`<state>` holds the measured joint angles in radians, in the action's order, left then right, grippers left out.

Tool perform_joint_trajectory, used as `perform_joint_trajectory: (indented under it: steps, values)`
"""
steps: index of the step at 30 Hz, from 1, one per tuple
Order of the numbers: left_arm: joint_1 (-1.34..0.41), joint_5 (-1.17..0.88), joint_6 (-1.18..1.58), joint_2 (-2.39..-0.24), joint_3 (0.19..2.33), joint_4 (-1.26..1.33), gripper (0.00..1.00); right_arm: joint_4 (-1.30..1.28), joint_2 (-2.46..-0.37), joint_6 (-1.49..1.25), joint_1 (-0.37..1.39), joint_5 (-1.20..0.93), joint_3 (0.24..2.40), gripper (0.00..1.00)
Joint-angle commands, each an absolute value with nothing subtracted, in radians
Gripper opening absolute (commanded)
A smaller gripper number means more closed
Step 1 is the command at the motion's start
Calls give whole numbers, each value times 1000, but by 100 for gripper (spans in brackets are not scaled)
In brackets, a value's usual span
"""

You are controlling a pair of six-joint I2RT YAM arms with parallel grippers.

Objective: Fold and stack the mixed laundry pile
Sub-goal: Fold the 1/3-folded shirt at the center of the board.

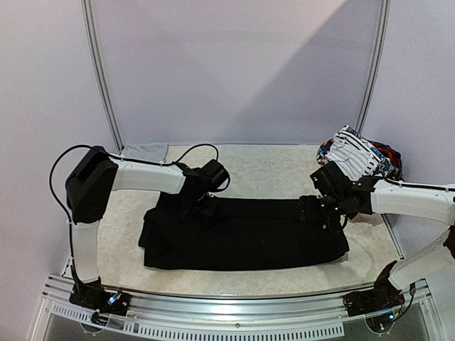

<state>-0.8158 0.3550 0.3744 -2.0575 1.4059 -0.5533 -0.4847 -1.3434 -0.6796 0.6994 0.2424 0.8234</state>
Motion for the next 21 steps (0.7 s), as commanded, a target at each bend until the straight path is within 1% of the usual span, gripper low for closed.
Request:
perform_joint_trajectory:
  steps: [1,2,11,17,21]
  values:
    - [-803,394,380,-1997,1370,-528,5,-471,-1330,-692,704,230,819,83]
    - [-804,400,379,-1983,1360,-522,0,-472,-1329,-691,704,228,820,83]
    - [-804,425,380,-1831,1244,-460,0,-481,-1332,-685,714,220,859,82]
    - [-828,357,364,-1661,1133,-401,0,-470,-1335,-678,739,189,898,82]
    - [-849,302,350,-1563,1077,-373,0,-409,-1345,-676,746,110,906,82]
